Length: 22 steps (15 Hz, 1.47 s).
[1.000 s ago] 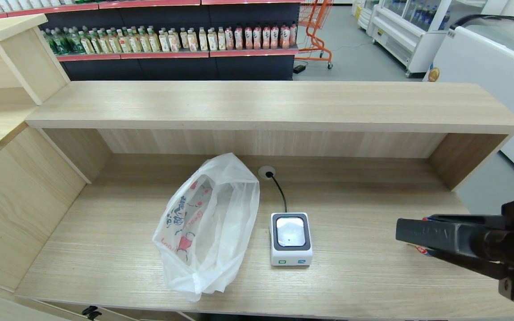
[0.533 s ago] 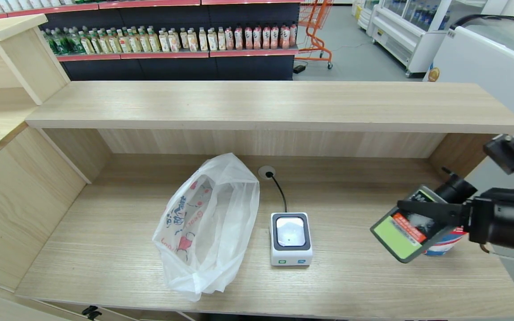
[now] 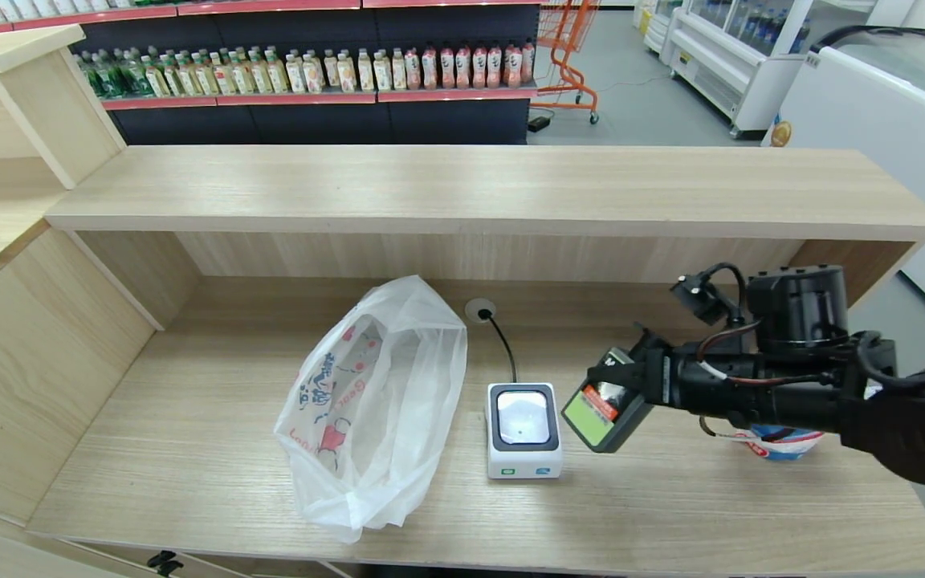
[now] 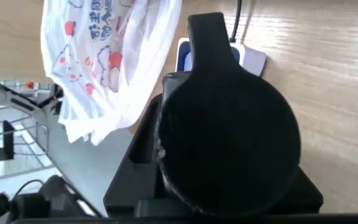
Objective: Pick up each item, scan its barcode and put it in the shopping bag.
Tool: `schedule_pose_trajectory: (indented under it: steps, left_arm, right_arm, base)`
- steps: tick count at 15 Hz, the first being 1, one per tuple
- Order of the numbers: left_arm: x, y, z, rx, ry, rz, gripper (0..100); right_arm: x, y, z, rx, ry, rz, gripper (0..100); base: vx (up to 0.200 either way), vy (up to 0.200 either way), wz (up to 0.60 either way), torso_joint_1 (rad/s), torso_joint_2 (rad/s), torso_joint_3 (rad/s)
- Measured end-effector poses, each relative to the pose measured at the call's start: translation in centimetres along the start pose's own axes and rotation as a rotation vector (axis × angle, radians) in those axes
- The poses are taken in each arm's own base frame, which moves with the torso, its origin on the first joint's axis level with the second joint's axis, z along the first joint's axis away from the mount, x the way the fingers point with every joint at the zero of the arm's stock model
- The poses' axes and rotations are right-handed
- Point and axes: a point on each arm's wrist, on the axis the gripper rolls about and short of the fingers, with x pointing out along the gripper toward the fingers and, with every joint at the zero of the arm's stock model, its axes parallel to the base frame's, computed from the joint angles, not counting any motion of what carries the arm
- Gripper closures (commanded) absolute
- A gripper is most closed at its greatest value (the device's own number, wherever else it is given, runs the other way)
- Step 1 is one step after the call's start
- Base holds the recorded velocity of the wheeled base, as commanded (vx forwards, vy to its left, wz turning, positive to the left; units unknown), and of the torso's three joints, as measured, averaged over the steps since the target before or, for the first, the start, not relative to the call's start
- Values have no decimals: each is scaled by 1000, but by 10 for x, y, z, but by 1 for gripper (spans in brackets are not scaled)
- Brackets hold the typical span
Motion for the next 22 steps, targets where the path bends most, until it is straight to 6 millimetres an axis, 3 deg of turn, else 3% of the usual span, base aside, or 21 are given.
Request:
schedule_pose_trajectory:
  steps: [4,12,18,22]
  left_arm:
    - [0,0,0,0,0,0,0]
    - [0,0,0,0,0,0,0]
    - [0,0,0,0,0,0,0]
    - [0,0,0,0,0,0,0]
  right_arm:
    - [39,7,-11,-59,36,33,100]
    - [80,4,-19,-159,33,64,100]
    - [92,4,-22,-211,38,68,100]
    - [85,13,-12,-190,11,86,100]
  base:
    - [0,0,0,0,0,0]
    - [0,0,0,0,0,0]
    - [0,0,0,0,0,0]
    - [0,0,0,0,0,0]
